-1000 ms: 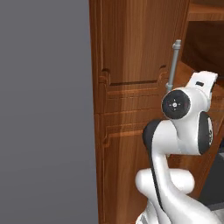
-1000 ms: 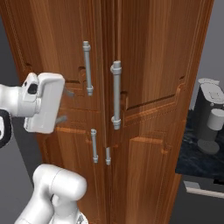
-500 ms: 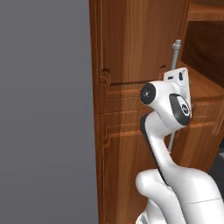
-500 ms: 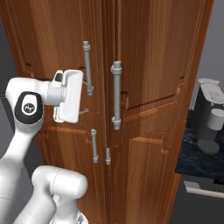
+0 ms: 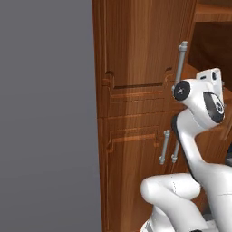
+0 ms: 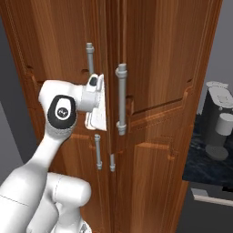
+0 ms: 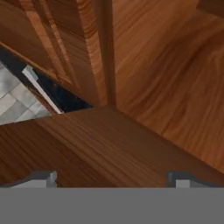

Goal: Open the cabinet. Pick the spray and place it next to the sink. Then close the cabinet.

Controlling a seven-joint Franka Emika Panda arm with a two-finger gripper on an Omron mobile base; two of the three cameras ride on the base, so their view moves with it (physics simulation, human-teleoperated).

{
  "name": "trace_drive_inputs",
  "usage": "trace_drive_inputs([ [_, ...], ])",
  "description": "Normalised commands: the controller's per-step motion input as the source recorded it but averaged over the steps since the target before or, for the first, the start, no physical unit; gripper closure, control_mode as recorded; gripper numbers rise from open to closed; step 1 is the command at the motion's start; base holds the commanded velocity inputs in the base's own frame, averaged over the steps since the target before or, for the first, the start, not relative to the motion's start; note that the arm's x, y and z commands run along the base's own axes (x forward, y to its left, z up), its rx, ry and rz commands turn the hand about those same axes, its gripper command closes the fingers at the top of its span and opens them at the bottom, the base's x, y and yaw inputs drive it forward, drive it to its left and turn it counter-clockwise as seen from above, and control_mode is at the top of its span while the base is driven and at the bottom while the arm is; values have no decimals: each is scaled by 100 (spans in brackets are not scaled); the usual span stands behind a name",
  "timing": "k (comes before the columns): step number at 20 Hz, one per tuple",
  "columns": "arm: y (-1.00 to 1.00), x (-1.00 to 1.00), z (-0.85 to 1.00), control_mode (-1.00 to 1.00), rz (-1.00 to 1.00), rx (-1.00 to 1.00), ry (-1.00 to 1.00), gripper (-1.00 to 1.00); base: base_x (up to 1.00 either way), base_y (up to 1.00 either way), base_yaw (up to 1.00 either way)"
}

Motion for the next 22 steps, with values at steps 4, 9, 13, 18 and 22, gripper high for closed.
trace_drive_inputs([
  [4, -99, -77, 0, -100, 0, 2, -3, -100, 0, 0, 0],
  [9, -99, -80, 0, -100, -1, 8, -6, -100, 0, 0, 0],
  [13, -95, -63, 0, -100, -1, 18, -4, -100, 0, 0, 0],
  [18, 53, 1, -24, -100, 18, 28, -11, -100, 0, 0, 0],
  [22, 100, 0, -10, -100, 36, 25, -9, -100, 0, 0, 0],
])
